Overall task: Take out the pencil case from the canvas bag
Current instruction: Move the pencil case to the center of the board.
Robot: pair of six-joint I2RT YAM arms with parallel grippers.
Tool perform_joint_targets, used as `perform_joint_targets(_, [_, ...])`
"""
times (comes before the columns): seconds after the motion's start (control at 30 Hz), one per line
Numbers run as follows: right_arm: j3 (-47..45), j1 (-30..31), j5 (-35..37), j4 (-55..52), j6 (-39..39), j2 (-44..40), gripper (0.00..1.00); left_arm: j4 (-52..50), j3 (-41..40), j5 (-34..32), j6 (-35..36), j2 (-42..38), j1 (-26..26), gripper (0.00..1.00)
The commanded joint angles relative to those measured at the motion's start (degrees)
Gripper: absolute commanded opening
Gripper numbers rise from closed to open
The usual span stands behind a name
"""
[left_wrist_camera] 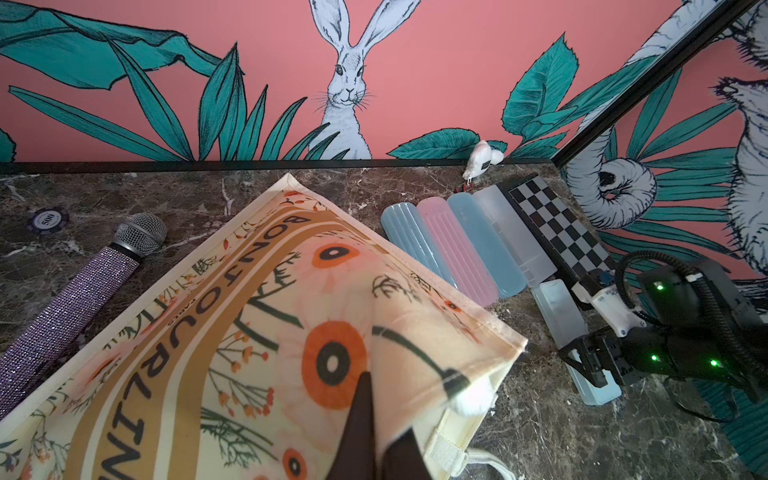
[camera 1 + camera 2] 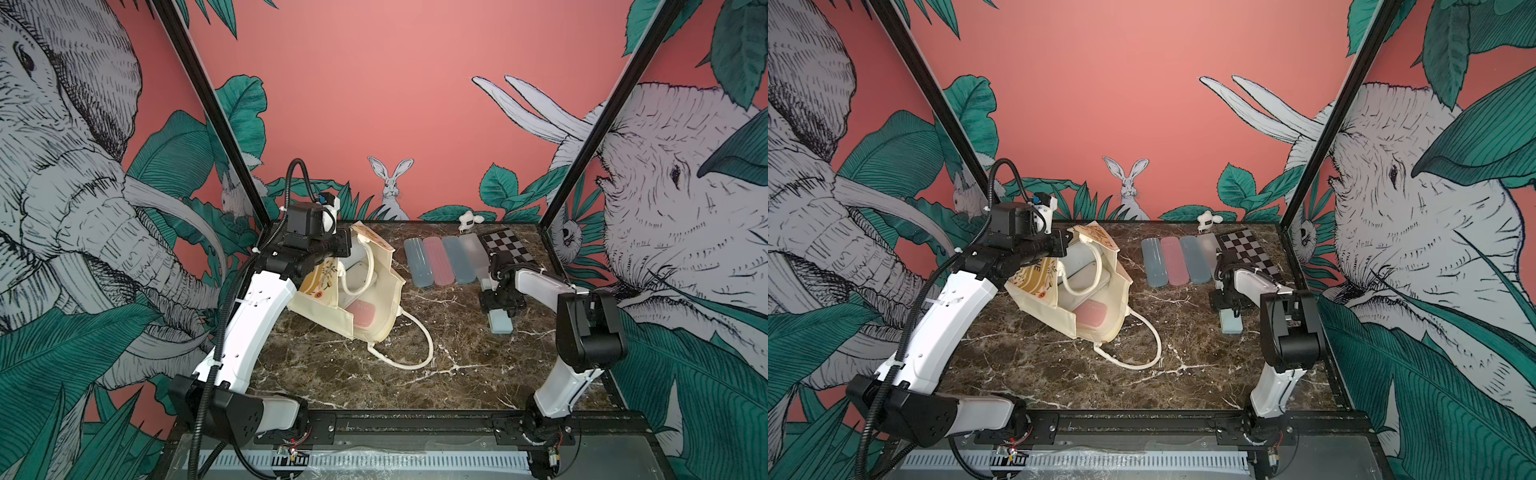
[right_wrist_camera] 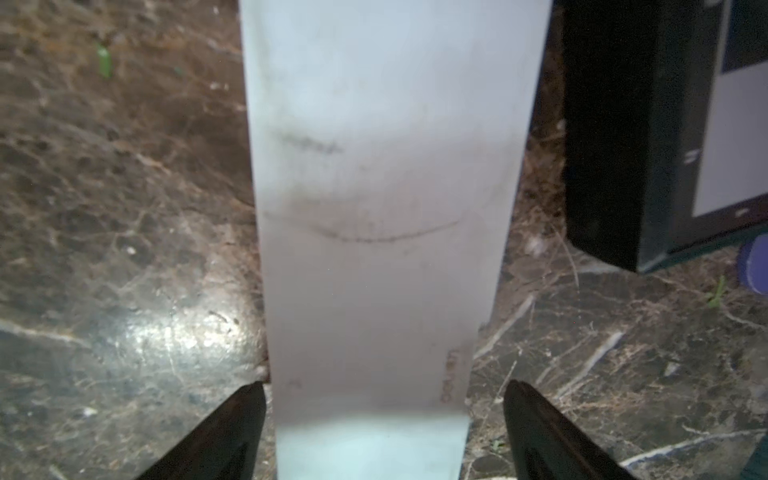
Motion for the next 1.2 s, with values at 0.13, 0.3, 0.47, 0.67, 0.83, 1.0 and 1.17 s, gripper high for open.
perform_joint_targets(0.13, [1.4,-0.2,4.8,-2.1,-0.7,0.7,0.89,2.4,2.1,1.4,0.3,-1.4,-0.1,0.00])
perform_joint_targets(0.3, [2.4,-0.2,7.8,-2.3,-0.2,1.3,0.87,2.2,1.9,1.0,0.3,-1.7,-0.1,0.00])
perform_joint_targets(0.47, [1.9,-0.2,5.2,-0.1,1.1,-1.7,0.87,1.6,1.9,0.4,1.1,-2.0,-0.1,0.00])
perform_joint_targets(0.67, [-5.8,2.0,-6.9,11.9,7.7,-16.2,0.79,0.7,3.0,7.3,8.1,-1.6,1.2,0.00])
perform_joint_targets(0.83, [-12.1,10.0,-13.5,23.4,16.2,-24.5,0.71,-2.3,6.1,17.7,14.3,1.3,1.3,0.00])
perform_joint_targets(1.0, [-15.2,22.5,-12.2,32.5,19.2,-29.3,0.64,-3.1,6.1,19.7,17.5,1.2,1.3,0.00])
perform_joint_targets(1.17, [-15.9,34.5,-12.8,40.0,17.1,-30.9,0.58,-3.0,5.8,22.5,18.6,1.0,1.4,0.00])
